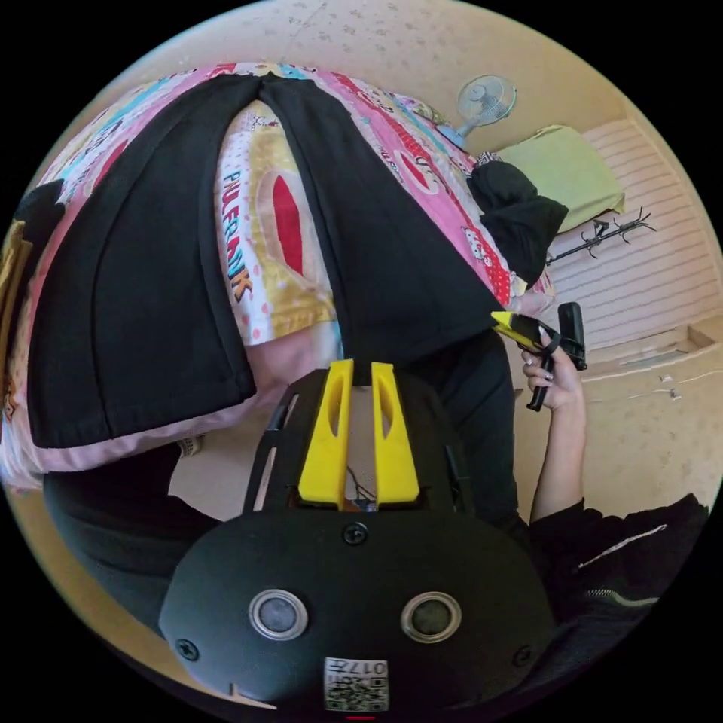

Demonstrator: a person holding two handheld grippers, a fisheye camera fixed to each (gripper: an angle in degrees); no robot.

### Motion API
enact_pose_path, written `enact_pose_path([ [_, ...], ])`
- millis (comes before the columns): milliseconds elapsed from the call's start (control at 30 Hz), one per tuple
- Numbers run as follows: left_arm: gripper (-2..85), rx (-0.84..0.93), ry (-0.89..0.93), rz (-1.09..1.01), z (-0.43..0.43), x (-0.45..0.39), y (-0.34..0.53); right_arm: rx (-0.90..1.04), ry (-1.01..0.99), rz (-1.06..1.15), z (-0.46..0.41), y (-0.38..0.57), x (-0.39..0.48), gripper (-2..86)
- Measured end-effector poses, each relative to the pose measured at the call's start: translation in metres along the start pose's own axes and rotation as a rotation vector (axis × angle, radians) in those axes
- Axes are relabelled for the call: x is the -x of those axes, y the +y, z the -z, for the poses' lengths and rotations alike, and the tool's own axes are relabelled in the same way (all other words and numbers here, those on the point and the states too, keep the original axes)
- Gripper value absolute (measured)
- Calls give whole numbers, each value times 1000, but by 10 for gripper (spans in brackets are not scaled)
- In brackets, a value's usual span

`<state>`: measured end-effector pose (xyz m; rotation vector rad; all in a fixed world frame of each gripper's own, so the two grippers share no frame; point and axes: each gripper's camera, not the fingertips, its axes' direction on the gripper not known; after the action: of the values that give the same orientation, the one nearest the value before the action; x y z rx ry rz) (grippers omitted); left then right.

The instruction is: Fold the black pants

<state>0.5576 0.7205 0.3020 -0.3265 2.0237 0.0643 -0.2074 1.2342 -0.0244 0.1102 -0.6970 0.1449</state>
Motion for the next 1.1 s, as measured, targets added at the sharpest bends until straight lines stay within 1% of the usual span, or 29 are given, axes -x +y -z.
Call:
enact_pose_path([
  [67, 77, -190, 13, -182, 41, -41, 19, -17, -41, 19, 2, 4, 6, 34],
  [100, 82, -244, 7, -235, 50, -54, 24, -24, -60, 37, 3, 7, 12, 34],
  [167, 113, -408, 18, -445, 65, -104, 36, -28, -84, 74, 3, 8, 25, 34],
  [233, 139, -415, 56, -576, 56, -137, 33, -25, -99, 136, 0, 9, 46, 34],
  [300, 146, -362, 23, -627, 38, -163, 22, -22, -99, 178, -3, 10, 61, 33],
  [367, 151, -354, -148, -636, 14, -186, 14, -36, -104, 199, -7, 13, 71, 33],
  [433, 148, -380, -219, -651, 2, -196, 13, -34, -139, 193, -12, 17, 75, 32],
  [500, 135, -383, -196, -637, -6, -199, 10, -37, -163, 190, -16, 21, 75, 32],
  [633, 63, -429, -147, -424, 2, -180, 3, -10, -145, 197, -26, 31, 70, 30],
  [700, 37, -431, -88, -374, 6, -167, 0, 17, -147, 198, -31, 35, 63, 31],
  [767, 20, -426, 8, -329, 11, -146, 0, 52, -157, 200, -34, 38, 53, 32],
  [833, 14, -450, 75, -268, 18, -129, 2, 83, -216, 255, -25, 40, 45, 38],
  [867, 12, -462, 106, -230, 23, -119, 3, 57, -241, 276, -18, 39, 43, 44],
  [933, 10, -476, 155, -202, 32, -105, 3, -174, -343, 338, 21, 25, 41, 106],
  [967, 9, -486, 192, -190, 37, -97, 3, -221, -337, 346, 29, 17, 41, 112],
  [1033, 8, -511, 239, -168, 45, -86, 4, -307, -210, 358, 40, -35, 43, 134],
  [1100, 8, -534, 273, -154, 53, -77, 6, -344, -140, 354, 33, -86, 39, 144],
])
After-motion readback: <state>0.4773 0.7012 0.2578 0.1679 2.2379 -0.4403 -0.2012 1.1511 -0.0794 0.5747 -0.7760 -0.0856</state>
